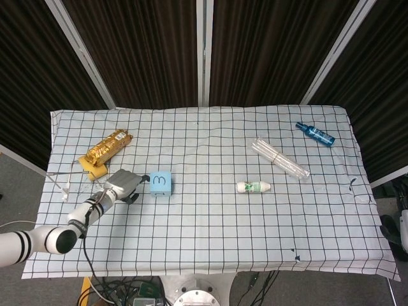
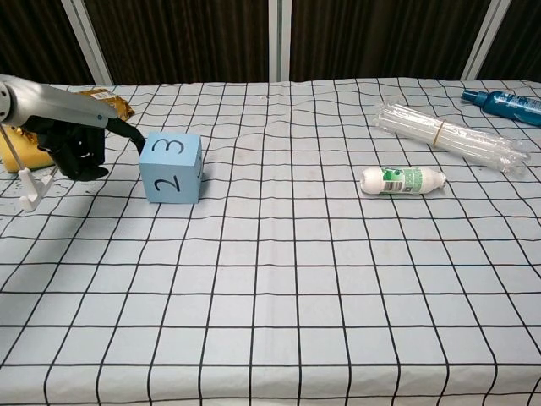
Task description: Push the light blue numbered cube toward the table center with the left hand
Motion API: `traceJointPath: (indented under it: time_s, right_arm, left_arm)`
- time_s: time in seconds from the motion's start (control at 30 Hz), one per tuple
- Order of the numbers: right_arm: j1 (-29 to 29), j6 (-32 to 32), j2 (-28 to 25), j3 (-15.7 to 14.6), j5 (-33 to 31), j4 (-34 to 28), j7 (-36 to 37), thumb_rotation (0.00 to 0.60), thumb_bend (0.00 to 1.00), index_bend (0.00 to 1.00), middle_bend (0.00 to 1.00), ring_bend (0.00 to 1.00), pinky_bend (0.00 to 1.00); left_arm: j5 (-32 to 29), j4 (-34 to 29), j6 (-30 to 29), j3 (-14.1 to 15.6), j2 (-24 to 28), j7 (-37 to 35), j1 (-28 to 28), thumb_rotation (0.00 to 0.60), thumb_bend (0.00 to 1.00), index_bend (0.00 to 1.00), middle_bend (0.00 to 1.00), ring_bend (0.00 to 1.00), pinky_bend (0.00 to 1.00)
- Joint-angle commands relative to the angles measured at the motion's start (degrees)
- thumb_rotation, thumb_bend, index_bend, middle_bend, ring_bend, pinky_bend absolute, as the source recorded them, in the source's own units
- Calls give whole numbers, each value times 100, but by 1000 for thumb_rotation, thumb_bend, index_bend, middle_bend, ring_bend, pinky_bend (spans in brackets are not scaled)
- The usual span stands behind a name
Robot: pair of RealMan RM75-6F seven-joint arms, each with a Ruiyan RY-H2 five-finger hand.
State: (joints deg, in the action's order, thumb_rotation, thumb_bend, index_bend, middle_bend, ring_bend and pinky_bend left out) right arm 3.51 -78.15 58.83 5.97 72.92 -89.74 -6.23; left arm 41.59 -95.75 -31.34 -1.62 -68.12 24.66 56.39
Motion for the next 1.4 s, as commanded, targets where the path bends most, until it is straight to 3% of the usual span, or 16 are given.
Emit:
traceJointPath:
  time_s: [0.03, 0.57, 1.4]
  right_arm:
    - [4, 5, 7, 4, -8, 8, 2, 600, 150, 0, 0, 0, 0]
    - [3, 93, 91, -1, -88, 188, 118, 600, 150, 0, 0, 0, 0]
    - [-1, 183, 133, 11, -173, 328, 213, 600, 154, 0, 0, 0, 0]
  left_arm:
    - [-279, 10, 120, 141, 27, 61, 304, 600, 493, 185, 854, 848, 815]
    - [-1464, 245, 110, 867, -262, 406, 1702, 600, 504, 185, 856, 850, 820]
    - [-1634, 436, -383, 1240, -670, 796, 2529, 600, 515, 188, 842, 847, 820]
